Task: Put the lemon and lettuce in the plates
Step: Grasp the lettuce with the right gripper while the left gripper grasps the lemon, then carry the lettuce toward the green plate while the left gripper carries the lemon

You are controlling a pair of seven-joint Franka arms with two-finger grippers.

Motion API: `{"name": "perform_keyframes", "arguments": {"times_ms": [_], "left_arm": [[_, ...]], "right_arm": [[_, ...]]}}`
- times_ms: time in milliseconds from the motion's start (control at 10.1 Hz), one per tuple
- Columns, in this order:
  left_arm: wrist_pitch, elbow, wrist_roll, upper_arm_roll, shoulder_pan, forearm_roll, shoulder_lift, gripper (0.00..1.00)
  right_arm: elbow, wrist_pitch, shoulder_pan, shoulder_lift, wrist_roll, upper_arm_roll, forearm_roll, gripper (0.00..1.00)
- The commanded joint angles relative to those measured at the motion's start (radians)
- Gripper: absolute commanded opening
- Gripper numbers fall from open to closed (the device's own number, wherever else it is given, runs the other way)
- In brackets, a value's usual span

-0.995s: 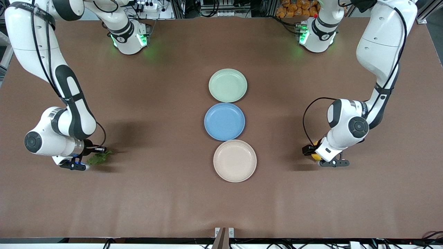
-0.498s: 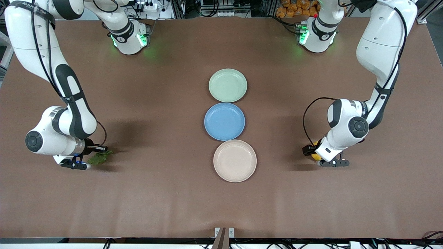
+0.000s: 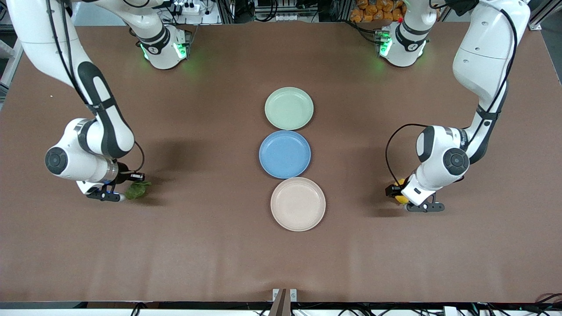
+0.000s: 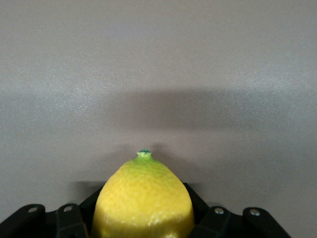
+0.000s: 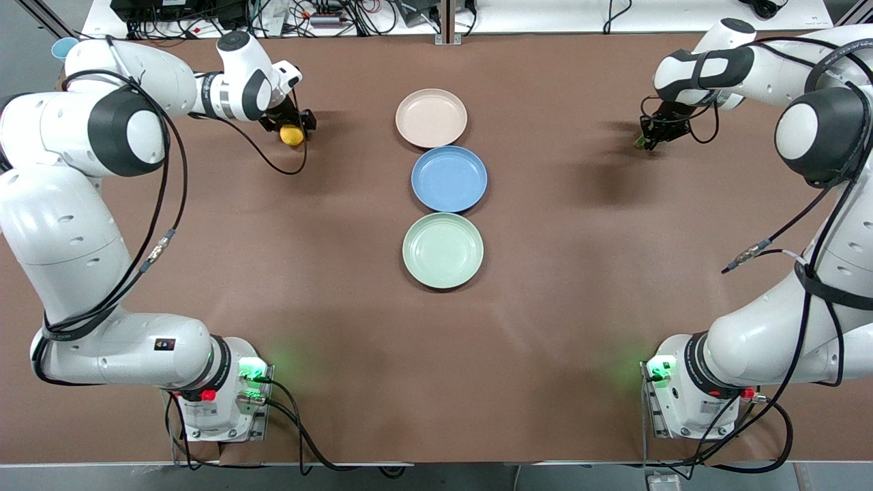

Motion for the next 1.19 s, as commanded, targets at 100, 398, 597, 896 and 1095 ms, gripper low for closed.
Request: {"name": "perform_keyframes", "arguments": {"times_ms": [100,398,597,896,1095], "left_arm": [[-0.076,0.026,-0.001,0.001,-0.001,0.073,-0.031,0.41],[-0.258,0.139,-0.008,-0.005,-0.002,0.075,-0.053,0.41],[-0.323,0.207,-0.01,-0.012,-0.005,0.066,-0.068,0.41],[-0.358,0.293,-0.051,-0.023,-0.059,0.055,-0.07,0.4],[-0.358,0.333,-0.082,-0.029,-0.073,0.02,-0.07,0.4]], "right_arm": [[-0.043,-0.05,0.062,-0.087,0.143,0.003,0.003,0.08],[-0.042,-0.069,0.168,-0.111,0.302,0.003,0.005,0.08],[-0.034,-0.087,0.238,-0.134,0.37,0.003,0.005,0.08],[0.007,-0.167,0.306,-0.156,0.37,0.007,0.005,0.08],[0.013,-0.202,0.334,-0.191,0.369,0.007,0.005,0.08]]}}
